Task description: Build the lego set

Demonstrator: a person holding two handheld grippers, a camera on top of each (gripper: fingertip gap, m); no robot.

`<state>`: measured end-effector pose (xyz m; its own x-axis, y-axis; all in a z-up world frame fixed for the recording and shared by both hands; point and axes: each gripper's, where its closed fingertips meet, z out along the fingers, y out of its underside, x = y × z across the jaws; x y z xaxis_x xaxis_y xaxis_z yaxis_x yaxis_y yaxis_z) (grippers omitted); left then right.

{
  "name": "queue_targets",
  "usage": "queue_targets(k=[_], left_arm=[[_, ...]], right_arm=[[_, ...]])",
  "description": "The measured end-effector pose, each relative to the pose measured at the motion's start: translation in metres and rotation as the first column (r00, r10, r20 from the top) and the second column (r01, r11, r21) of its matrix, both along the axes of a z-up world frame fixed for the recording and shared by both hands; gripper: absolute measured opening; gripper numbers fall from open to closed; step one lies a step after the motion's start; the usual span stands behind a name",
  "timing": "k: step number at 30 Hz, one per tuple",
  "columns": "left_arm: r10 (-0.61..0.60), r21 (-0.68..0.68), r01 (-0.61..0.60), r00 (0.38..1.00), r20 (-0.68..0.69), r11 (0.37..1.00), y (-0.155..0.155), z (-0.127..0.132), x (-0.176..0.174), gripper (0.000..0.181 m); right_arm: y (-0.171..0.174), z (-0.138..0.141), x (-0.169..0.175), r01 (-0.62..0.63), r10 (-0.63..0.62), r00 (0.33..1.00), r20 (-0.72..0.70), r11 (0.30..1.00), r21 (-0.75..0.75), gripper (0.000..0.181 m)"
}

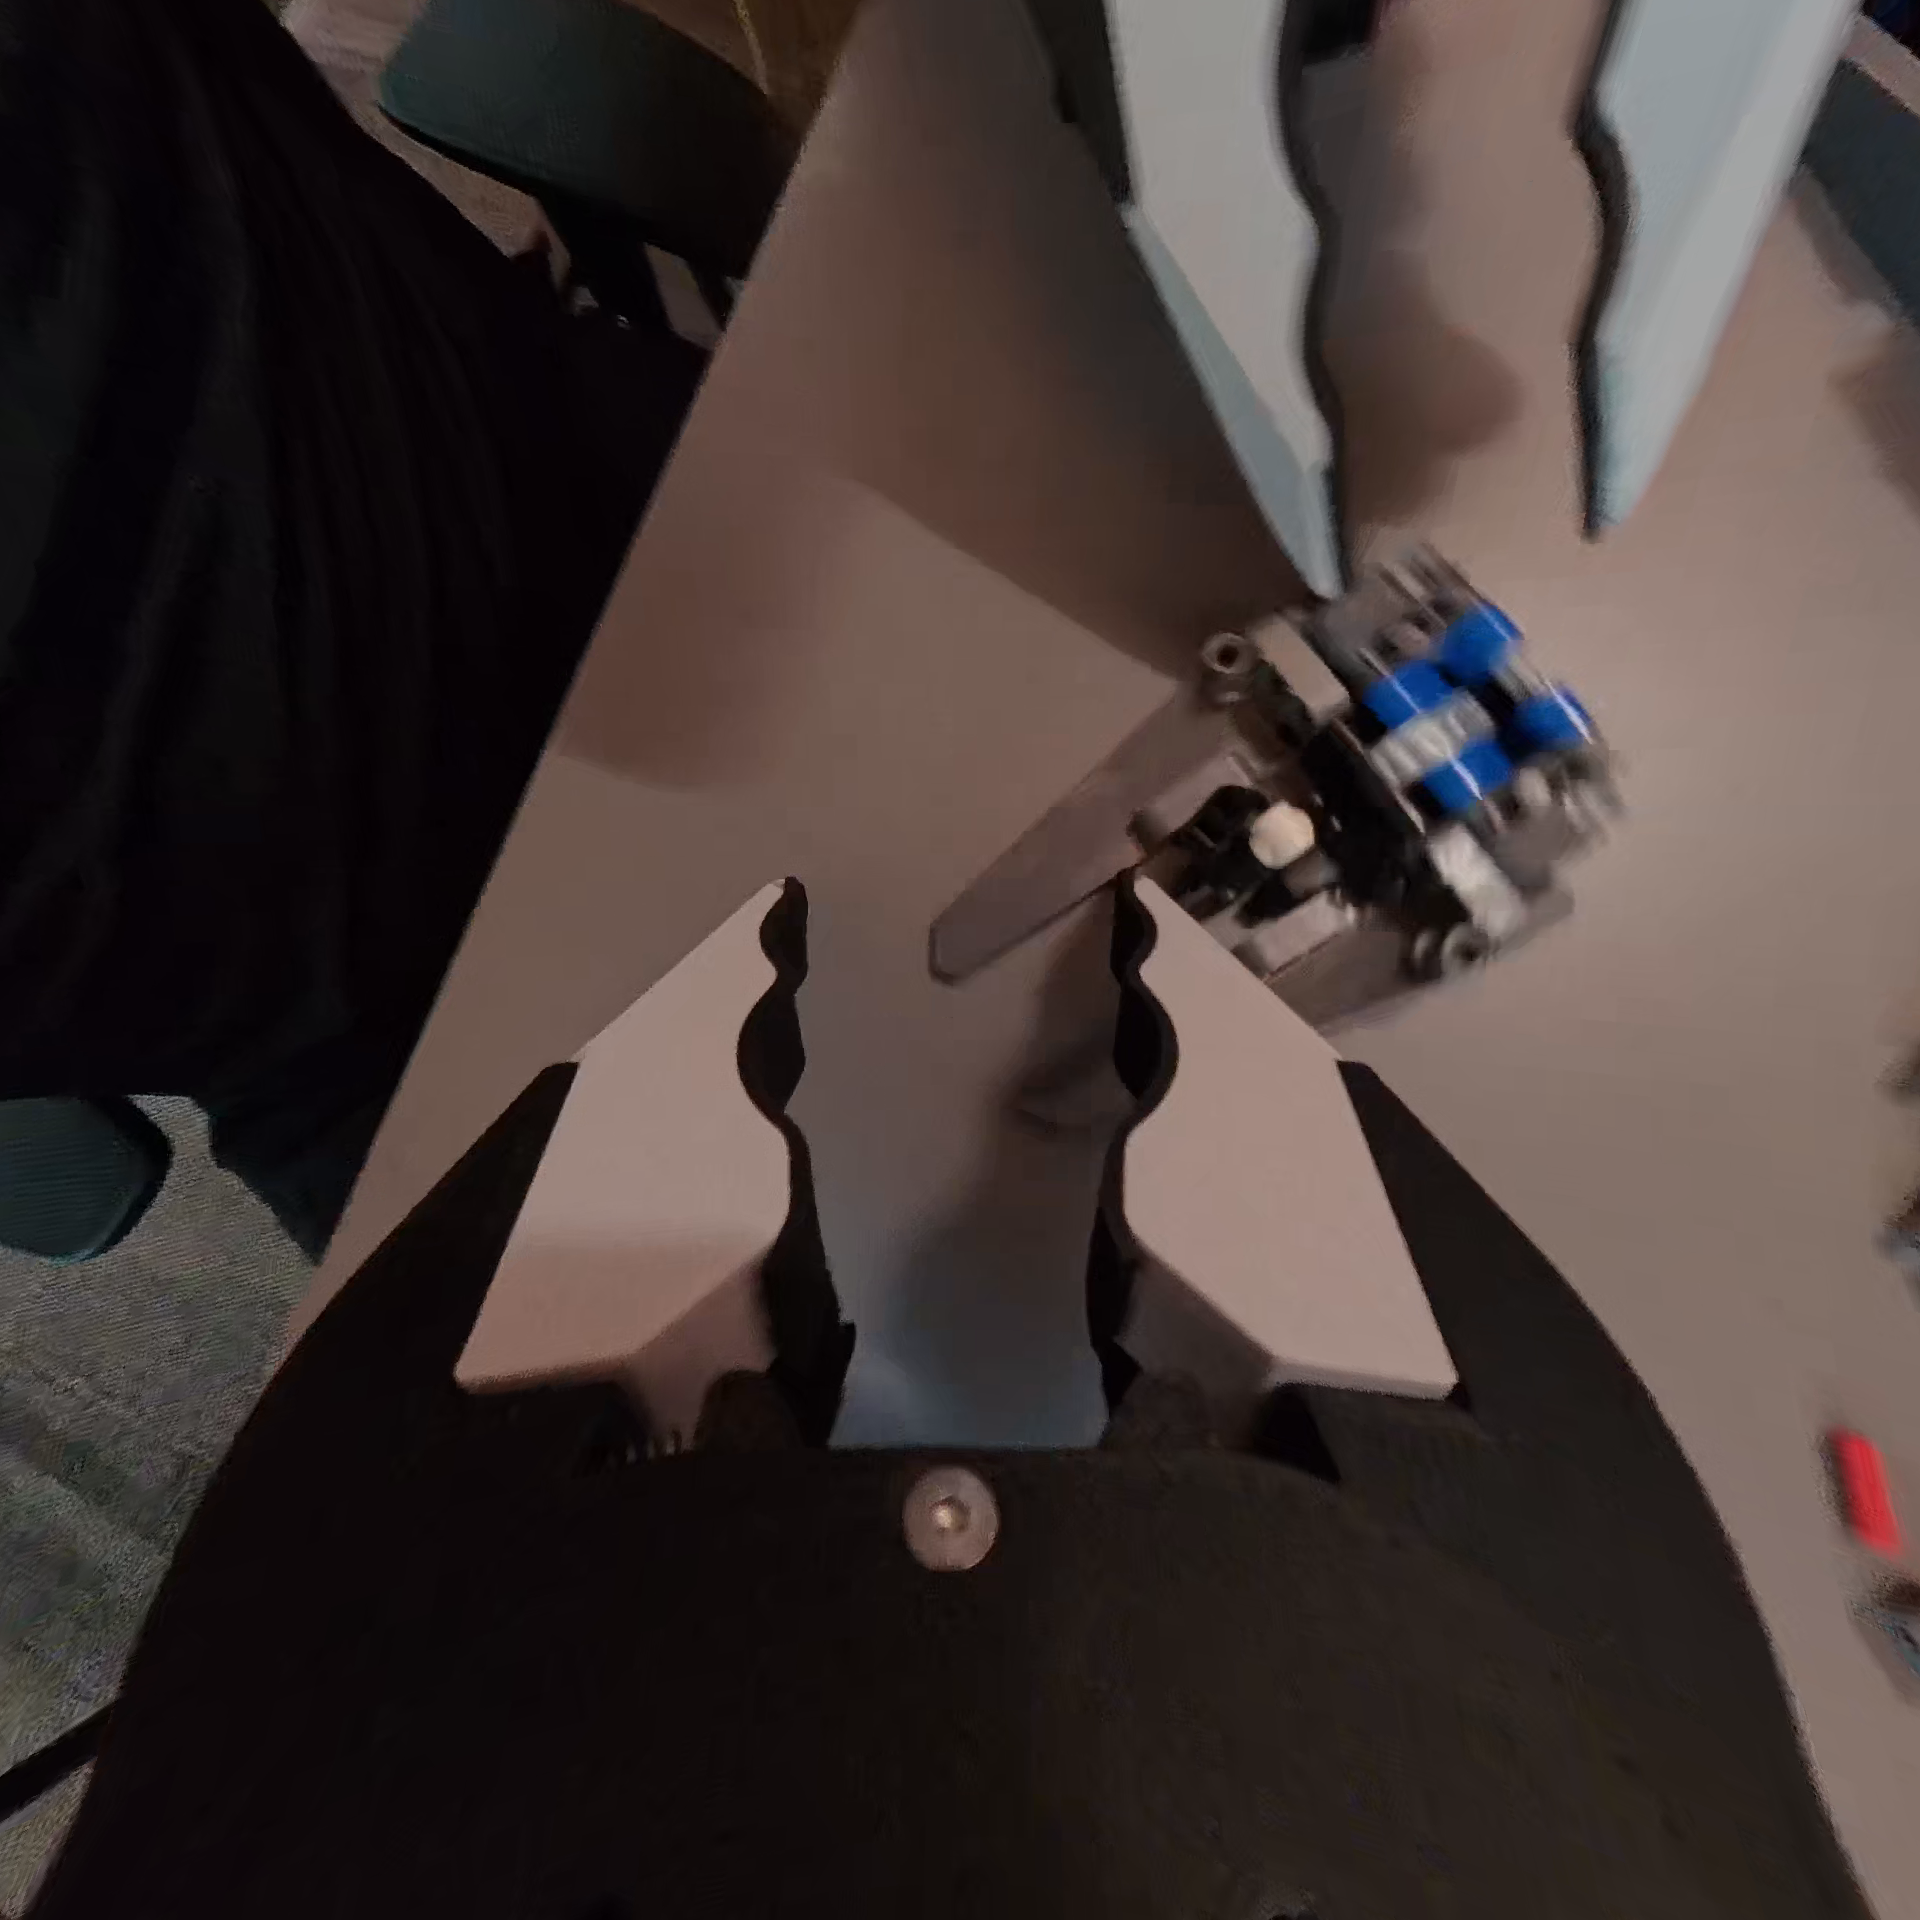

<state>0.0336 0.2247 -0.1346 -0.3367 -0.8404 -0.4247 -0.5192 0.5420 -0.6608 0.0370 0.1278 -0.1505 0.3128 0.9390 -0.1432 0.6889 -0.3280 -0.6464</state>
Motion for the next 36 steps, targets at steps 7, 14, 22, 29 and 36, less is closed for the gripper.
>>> queue_targets(k=[7,14,22,29,36], left_arm=[[0.025,-0.018,-0.025,0.999,0.041,1.000,0.008,0.006,0.006,0.028],[0.016,-0.018,-0.015,0.998,0.064,1.000,-0.001,0.008,0.008,0.029],[-0.001,-0.008,0.002,0.998,0.057,1.000,-0.007,0.003,0.012,0.027],[0.005,-0.001,-0.005,0.998,0.063,1.000,-0.006,0.002,0.014,0.024],[0.005,0.006,-0.005,0.997,0.077,1.000,-0.007,0.009,0.010,0.034]], right_arm=[[0.016,0.021,0.012,0.074,-0.070,0.997,-0.044,0.992,0.106,0.059],[0.034,0.011,0.022,0.128,-0.136,0.990,0.029,0.974,0.185,0.066],[0.035,0.008,0.017,0.101,-0.111,0.993,0.034,0.972,0.214,0.064],[0.034,0.004,0.016,0.088,-0.101,0.994,0.050,0.973,0.215,0.060],[0.033,0.004,0.016,0.089,-0.103,0.993,0.054,0.972,0.217,0.063]])
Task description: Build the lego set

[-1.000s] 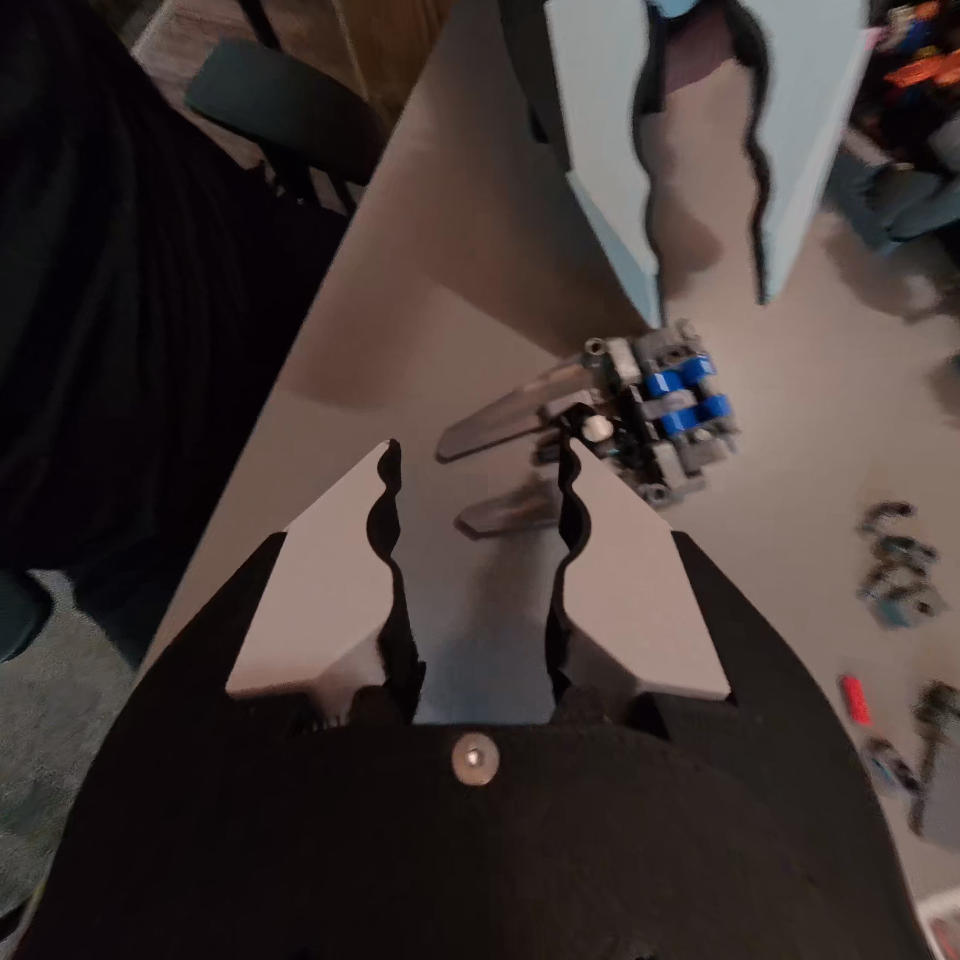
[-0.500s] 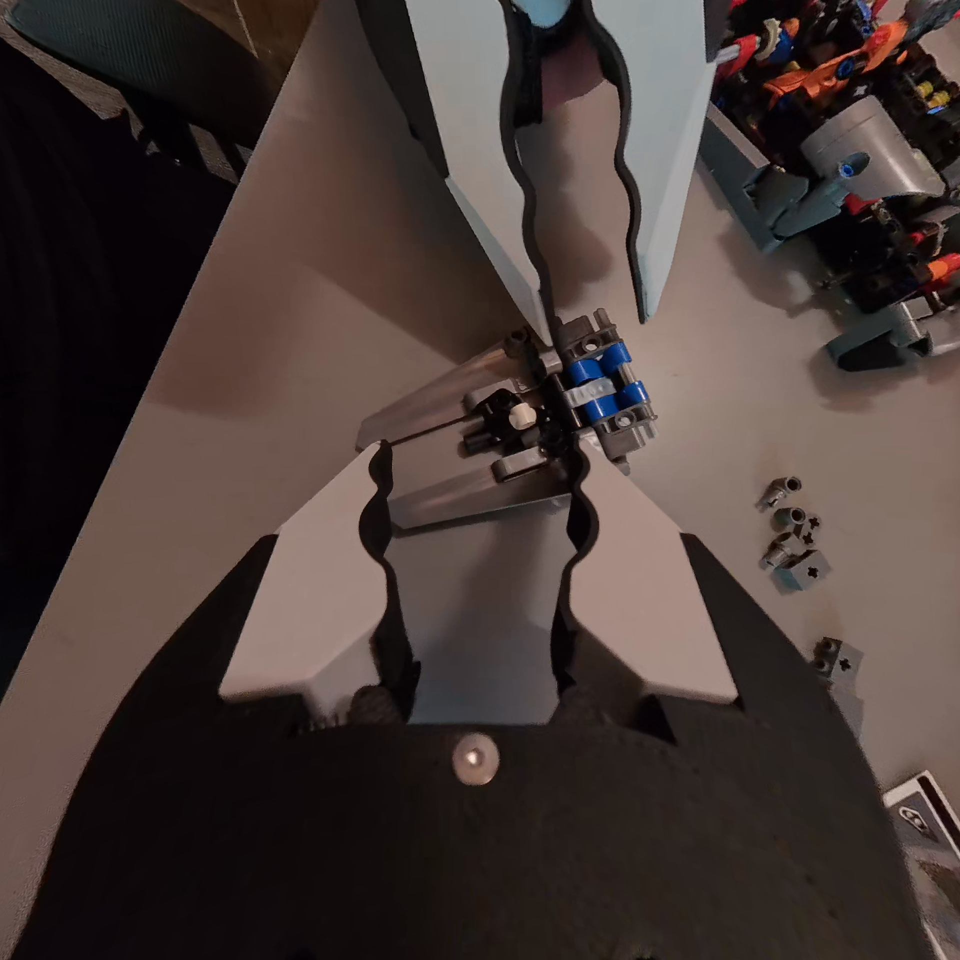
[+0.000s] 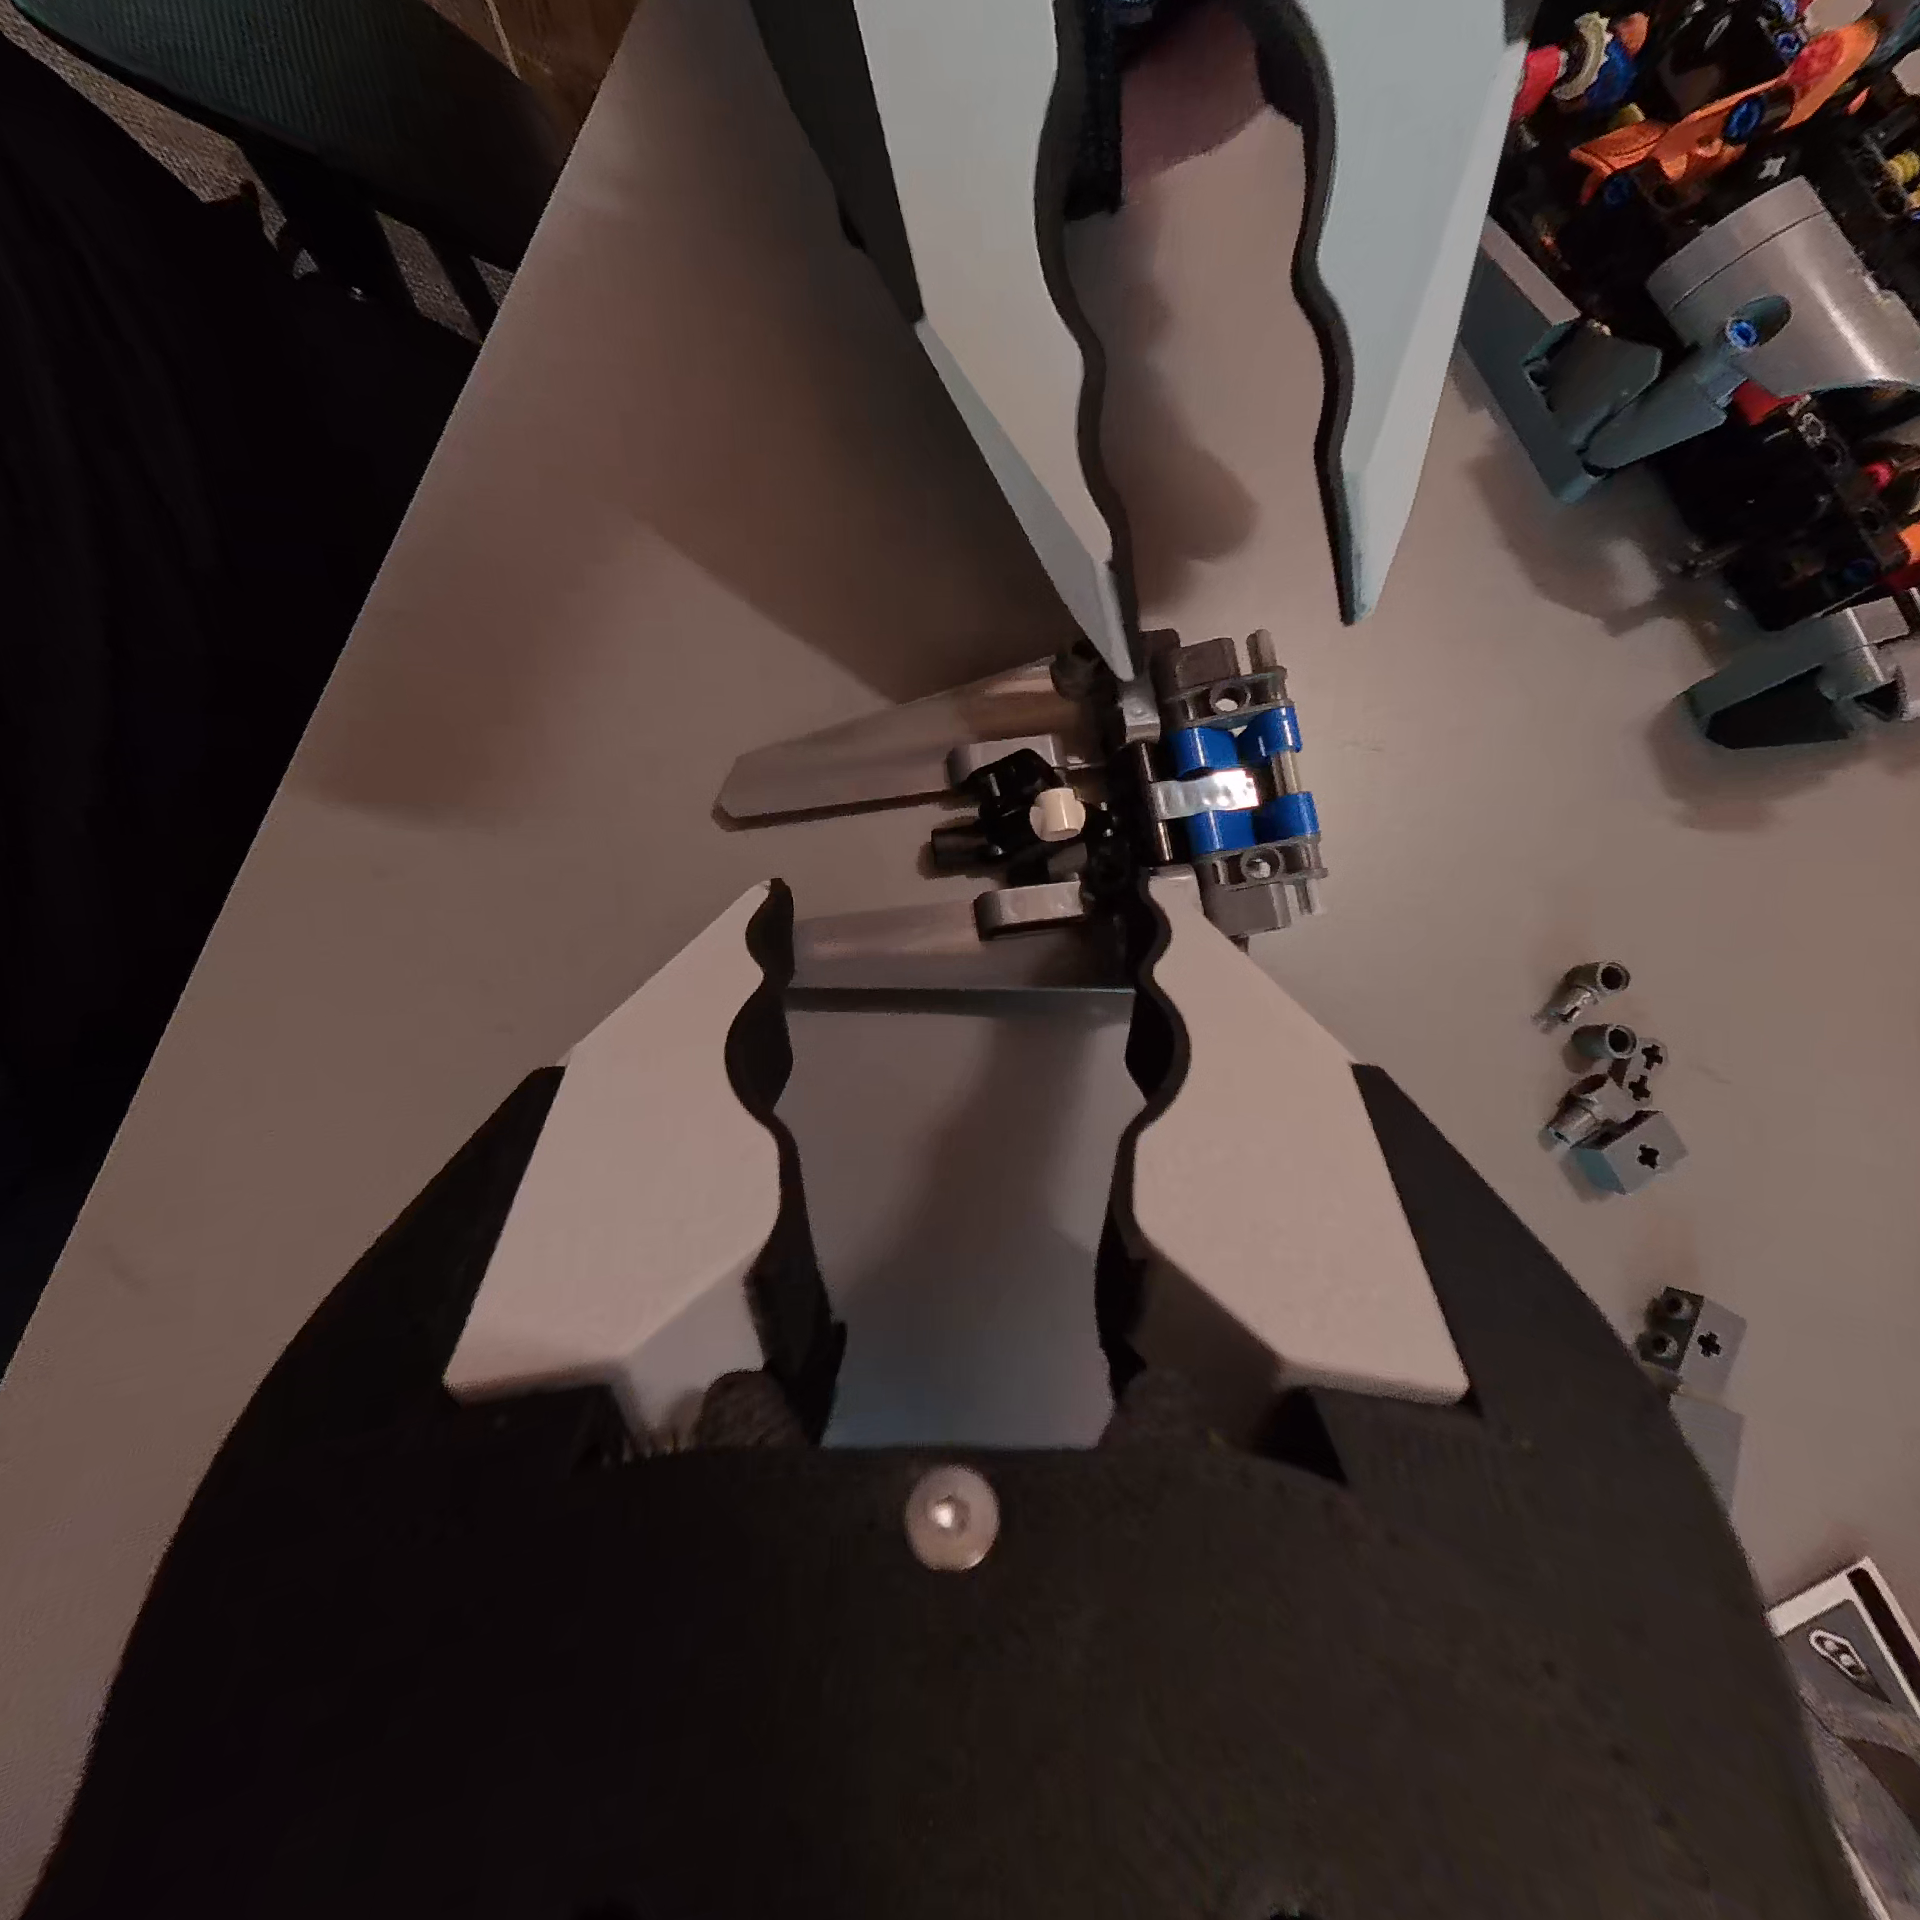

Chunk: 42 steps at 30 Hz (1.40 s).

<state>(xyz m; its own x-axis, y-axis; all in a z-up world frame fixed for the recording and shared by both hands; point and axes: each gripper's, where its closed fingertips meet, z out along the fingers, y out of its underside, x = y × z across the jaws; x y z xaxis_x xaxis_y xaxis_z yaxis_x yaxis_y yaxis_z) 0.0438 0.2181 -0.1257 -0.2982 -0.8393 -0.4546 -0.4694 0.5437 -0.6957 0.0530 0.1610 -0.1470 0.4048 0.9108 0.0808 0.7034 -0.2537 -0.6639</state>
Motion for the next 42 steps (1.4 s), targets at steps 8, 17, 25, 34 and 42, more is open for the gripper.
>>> queue_targets(k=[8,17,25,34,42], left_arm=[[0.002,-0.018,-0.002,1.000,-0.013,1.000,-0.024,0.006,0.000,0.063],[0.106,-0.053,-0.109,0.993,-0.045,0.993,-0.018,-0.009,0.010,0.065],[0.108,-0.127,-0.115,0.992,-0.068,0.985,-0.019,-0.013,0.010,0.060],[0.102,-0.191,-0.114,0.992,-0.068,0.975,-0.018,-0.015,0.009,0.059],[0.114,-0.172,-0.122,0.992,-0.057,0.978,-0.017,-0.014,0.007,0.062]], right_arm=[[0.000,-0.001,-0.001,0.003,-0.003,1.000,0.002,1.000,-0.002,0.063],[0.000,-0.002,-0.002,0.008,-0.008,1.000,0.014,1.000,0.006,0.064],[0.001,-0.002,0.000,0.015,-0.016,1.000,0.021,1.000,0.012,0.064],[0.002,-0.002,-0.001,0.021,-0.022,1.000,0.022,1.000,0.019,0.063],[0.002,-0.002,-0.002,0.022,-0.023,1.000,0.020,1.000,0.018,0.063]])
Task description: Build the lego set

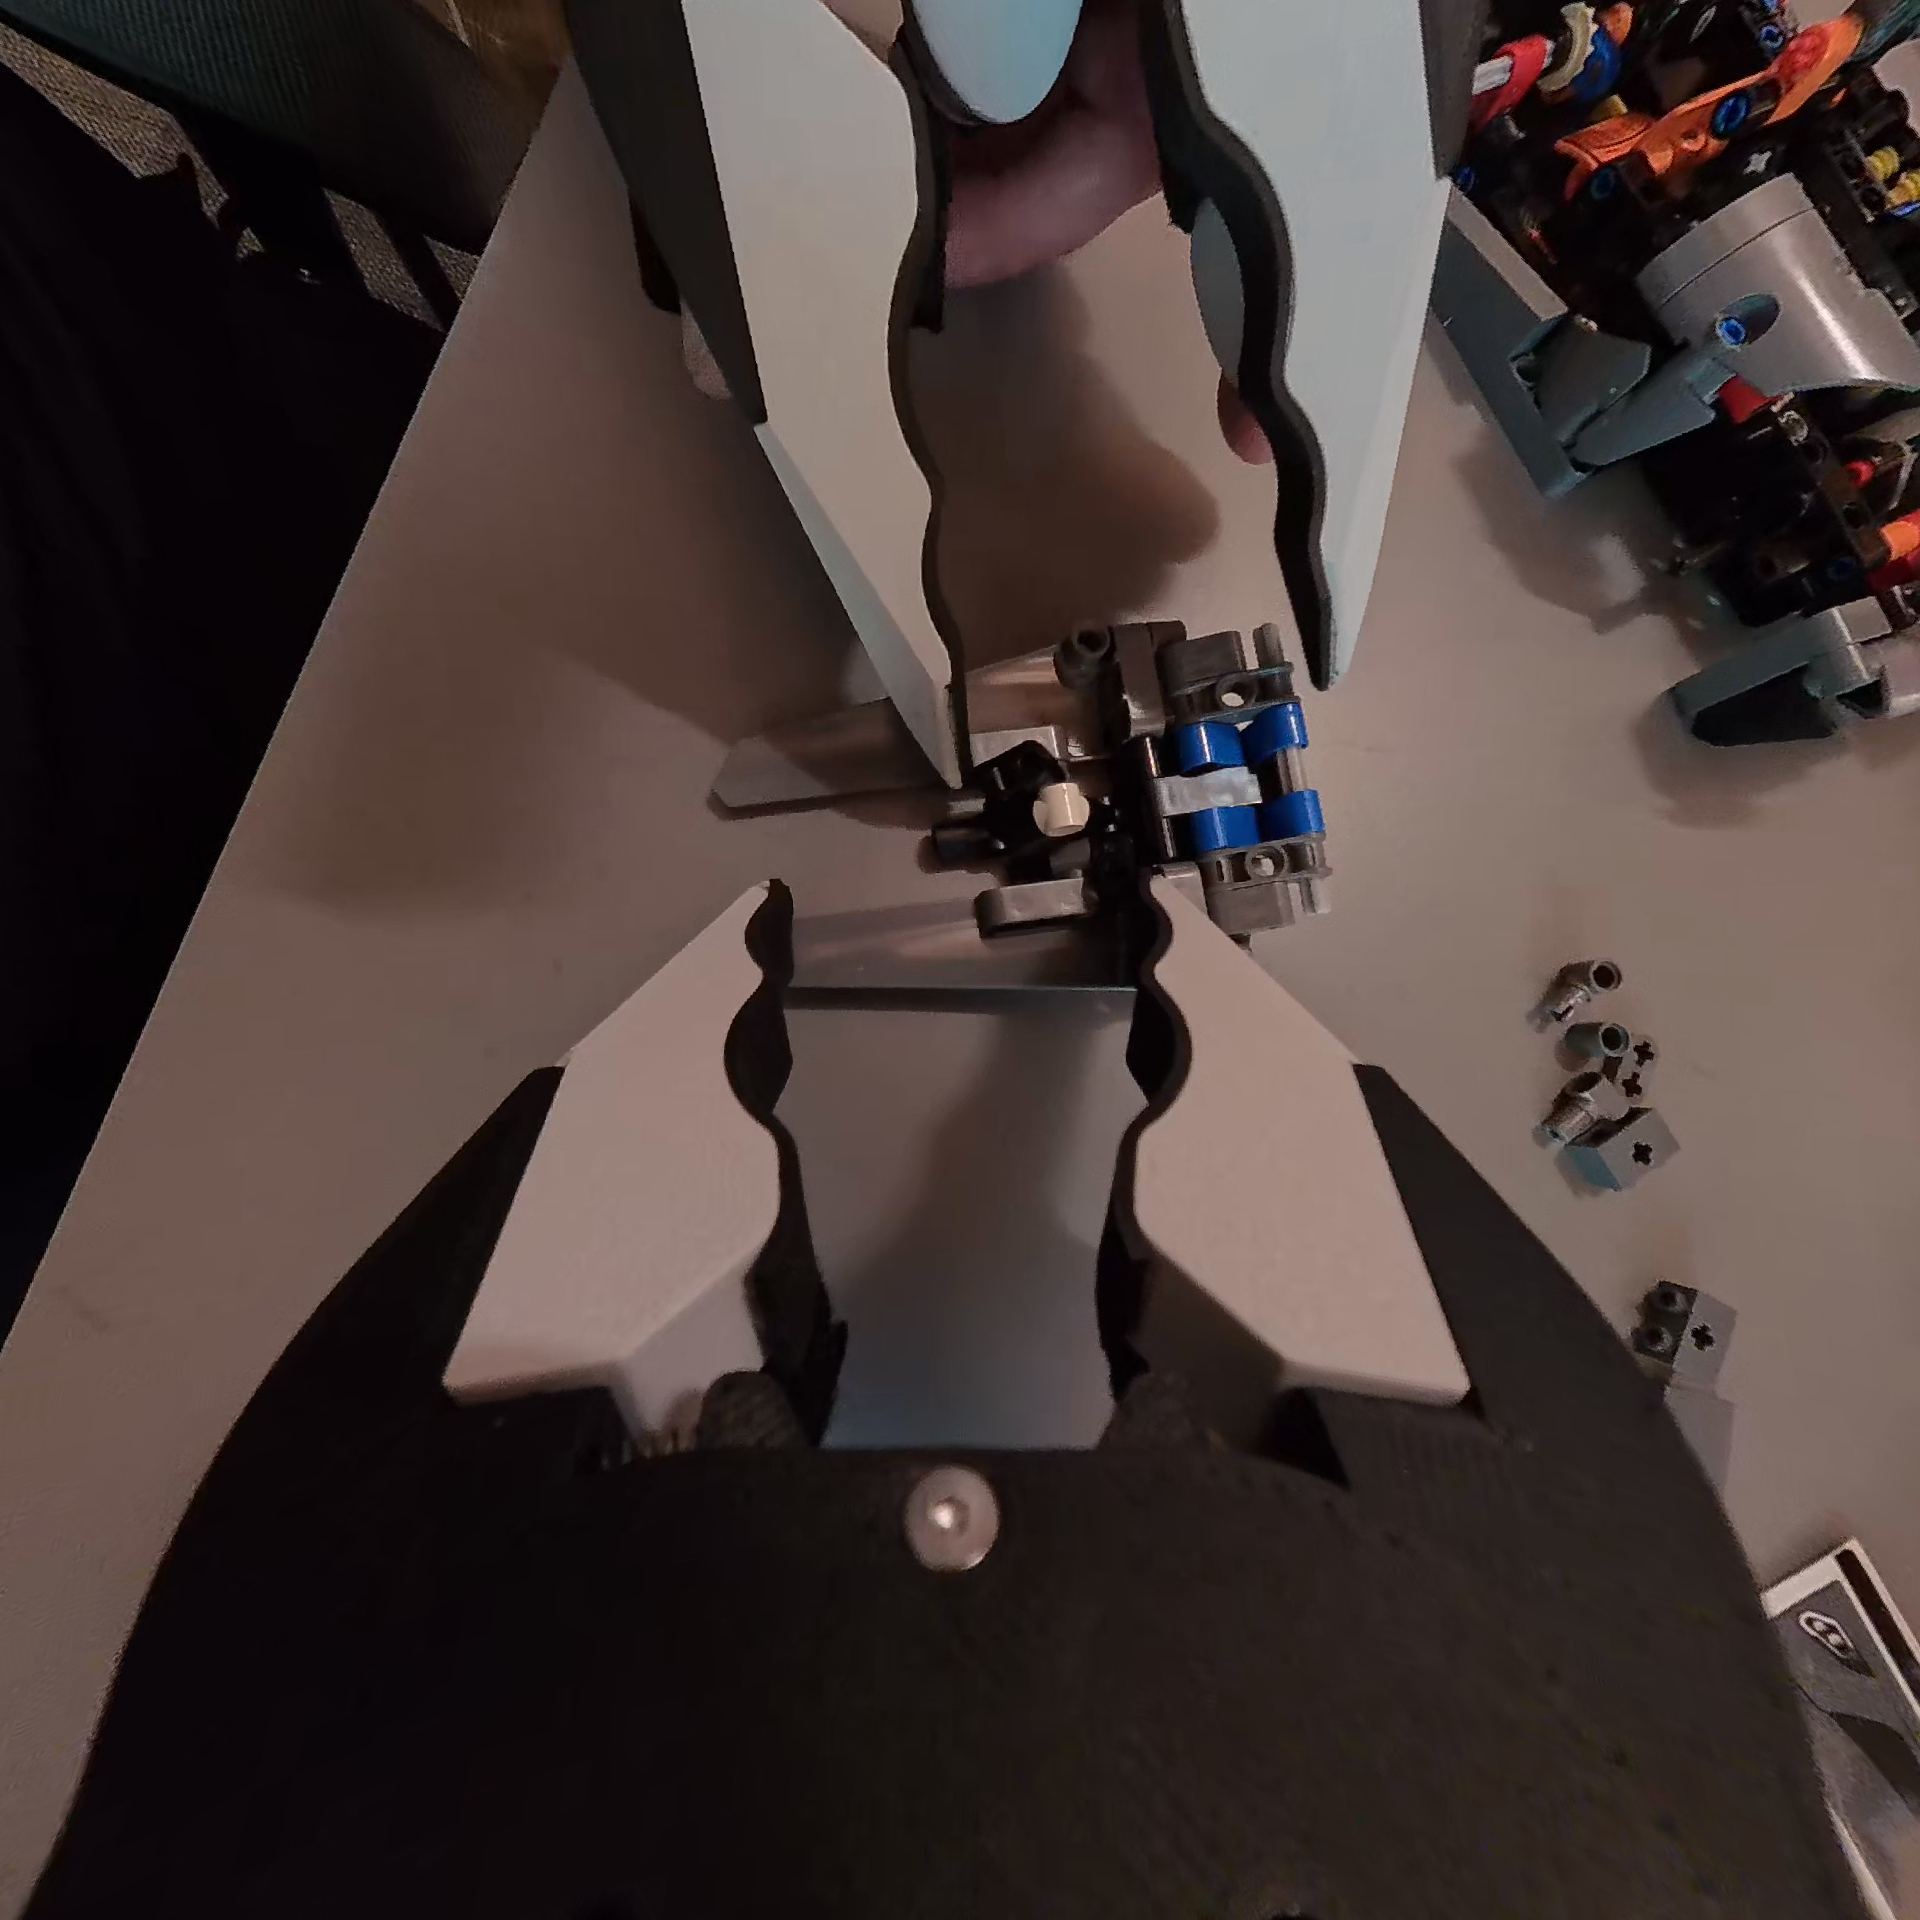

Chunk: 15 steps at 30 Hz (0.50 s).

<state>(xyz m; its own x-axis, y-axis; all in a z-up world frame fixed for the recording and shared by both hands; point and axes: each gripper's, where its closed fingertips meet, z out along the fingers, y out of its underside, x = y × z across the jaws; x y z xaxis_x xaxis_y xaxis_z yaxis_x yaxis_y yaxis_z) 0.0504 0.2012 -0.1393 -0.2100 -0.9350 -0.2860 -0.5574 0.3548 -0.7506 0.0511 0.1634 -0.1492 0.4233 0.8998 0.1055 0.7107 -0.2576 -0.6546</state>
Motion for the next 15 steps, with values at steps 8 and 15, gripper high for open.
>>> queue_targets(k=[8,15], left_arm=[[-0.004,0.028,0.003,1.000,0.009,1.000,-0.0038,0.0037,0.0003,0.064],[0.023,0.012,-0.023,1.000,0.010,1.000,-0.0034,0.0023,0.0033,0.056]], right_arm=[[0.0001,-0.0003,0.0006,0.003,-0.003,1.000,0.004,1.000,0.002,0.062],[0.0001,-0.0003,0.0008,0.004,-0.004,1.000,0.007,1.000,0.003,0.062]])
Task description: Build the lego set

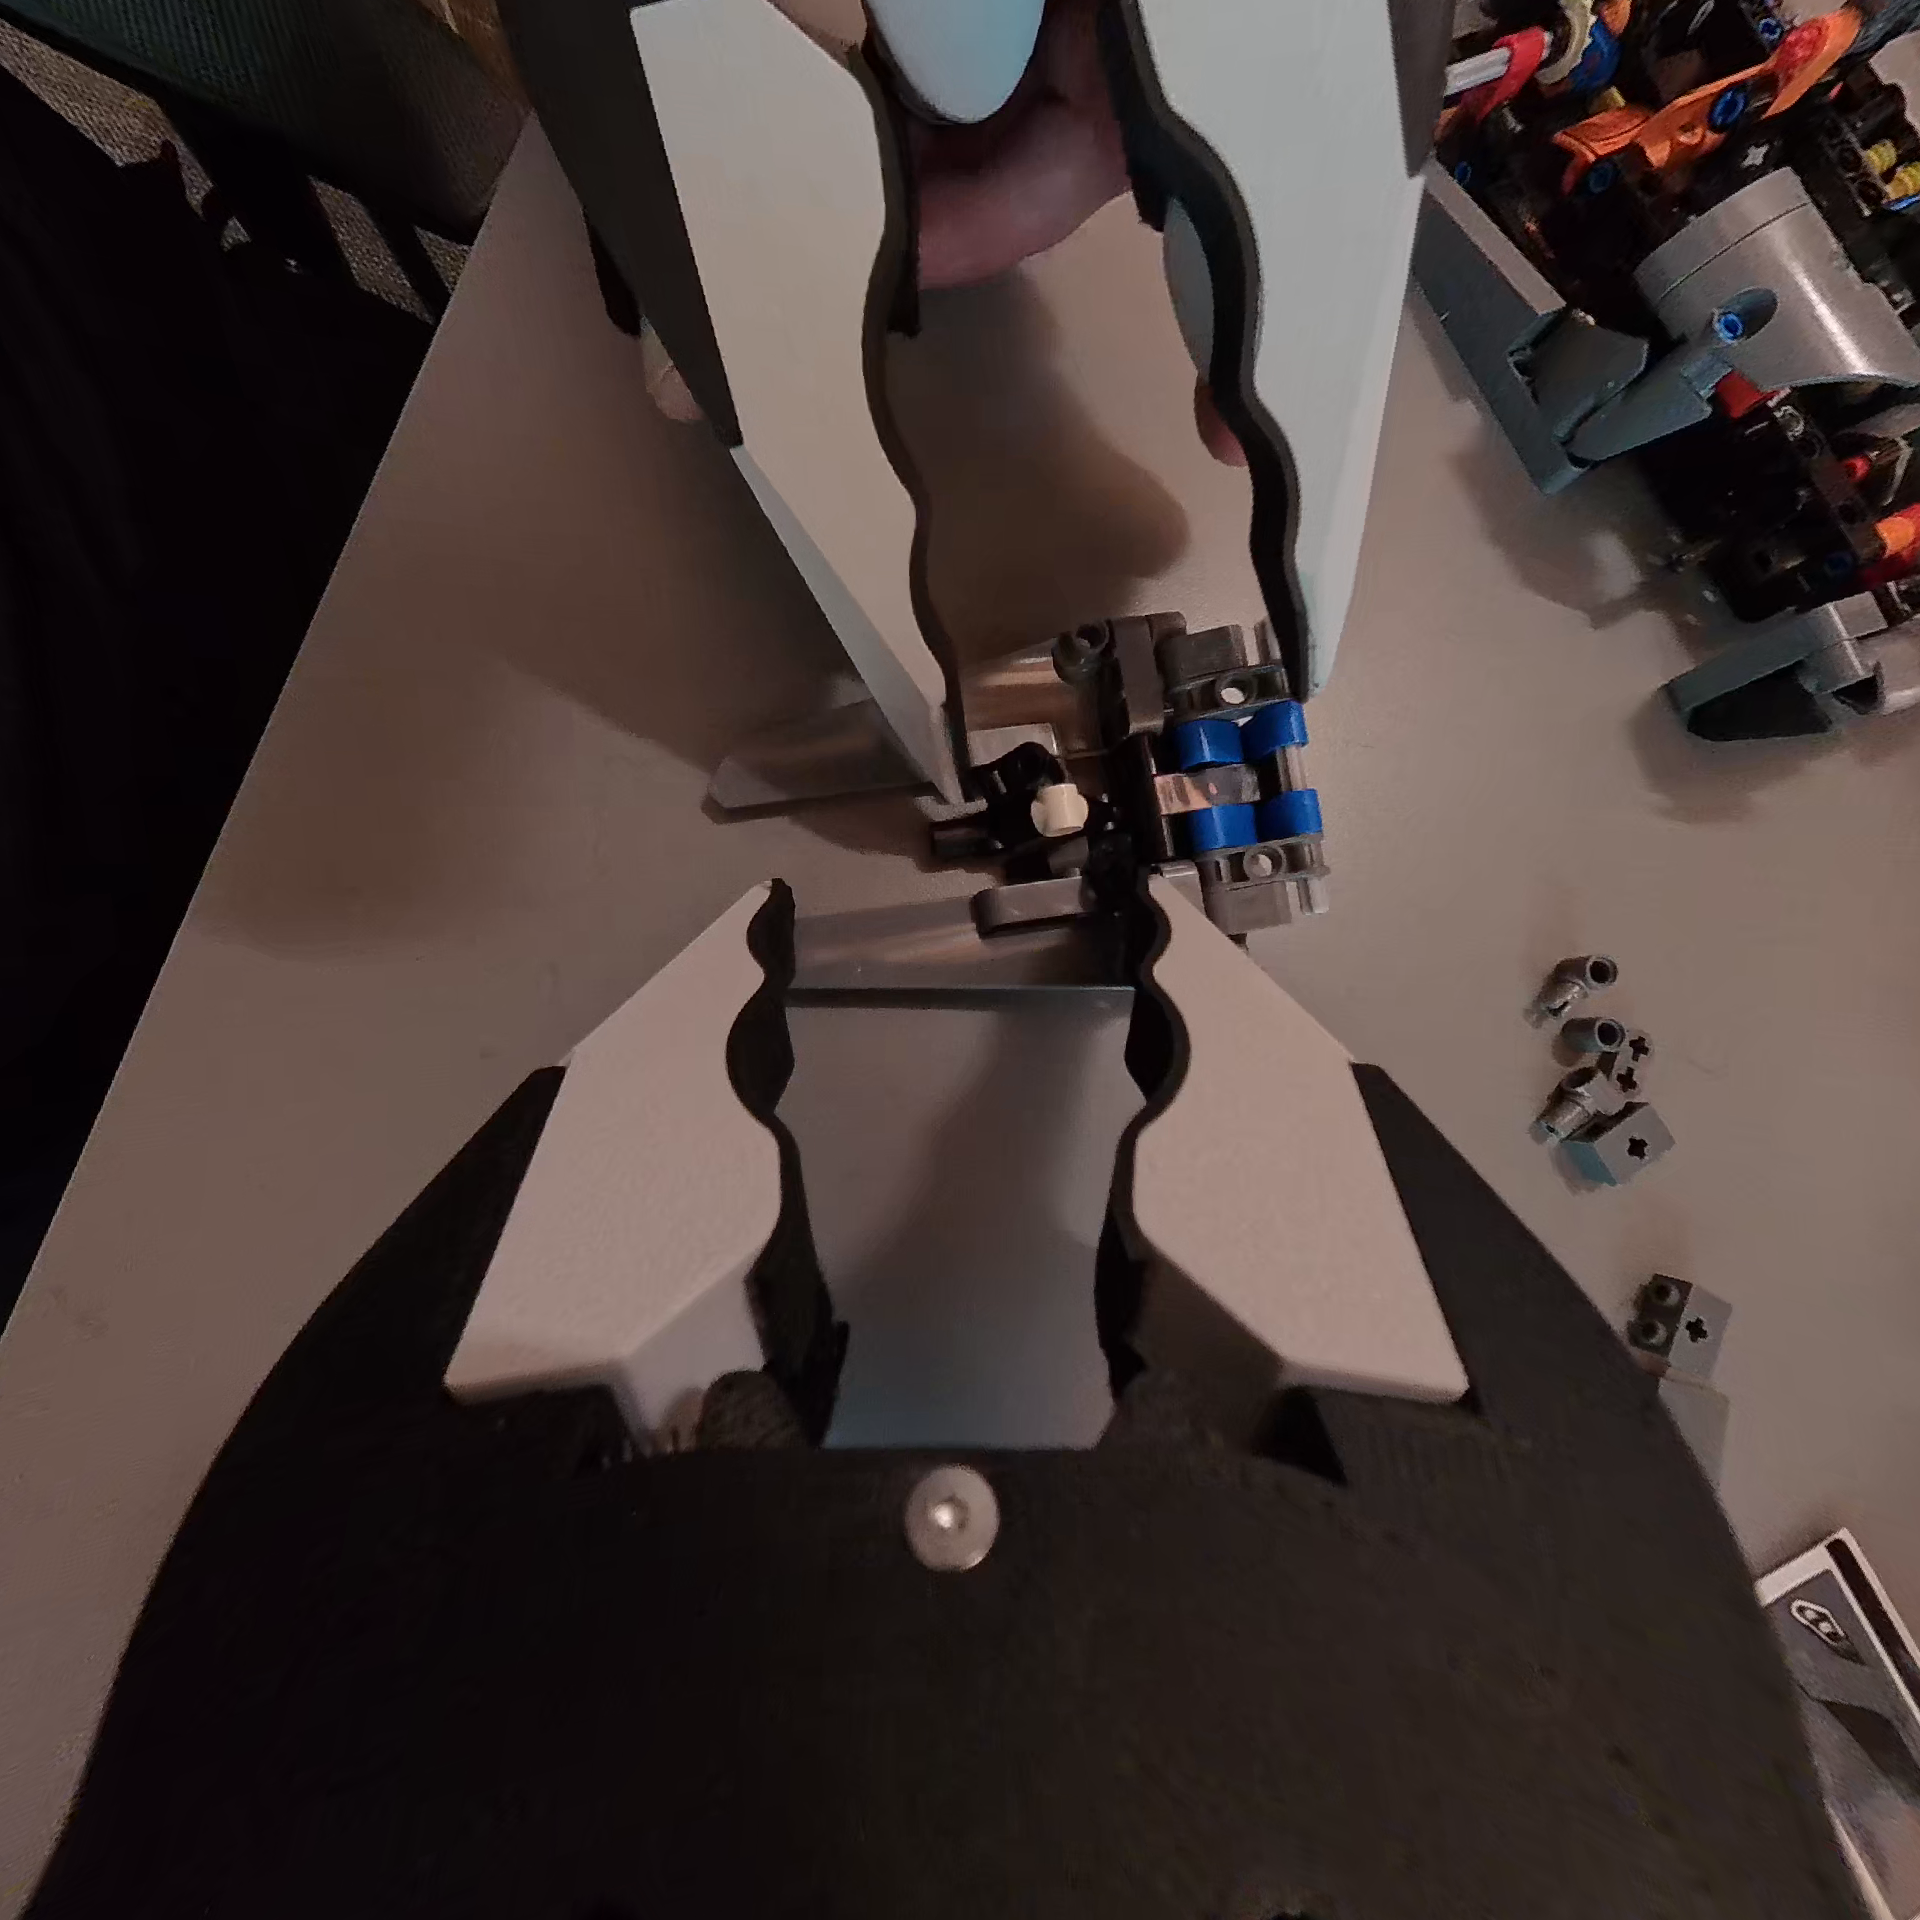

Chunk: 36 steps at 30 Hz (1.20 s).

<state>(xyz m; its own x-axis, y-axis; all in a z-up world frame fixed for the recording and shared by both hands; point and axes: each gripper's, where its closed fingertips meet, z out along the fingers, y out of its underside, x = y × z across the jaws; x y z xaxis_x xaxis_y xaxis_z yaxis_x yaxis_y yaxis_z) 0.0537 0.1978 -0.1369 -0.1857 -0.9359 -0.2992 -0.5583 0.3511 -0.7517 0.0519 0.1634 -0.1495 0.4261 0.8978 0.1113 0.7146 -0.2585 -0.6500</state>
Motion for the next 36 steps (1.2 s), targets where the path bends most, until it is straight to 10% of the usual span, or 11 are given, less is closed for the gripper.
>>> queue_targets(k=[36], left_arm=[[-0.005,-0.086,0.002,0.999,-0.034,0.996,-0.0004,-0.0027,0.0040,0.042]], right_arm=[[0.0057,-0.0003,0.0035,0.014,-0.012,0.999,-0.036,0.998,0.056,0.062]])
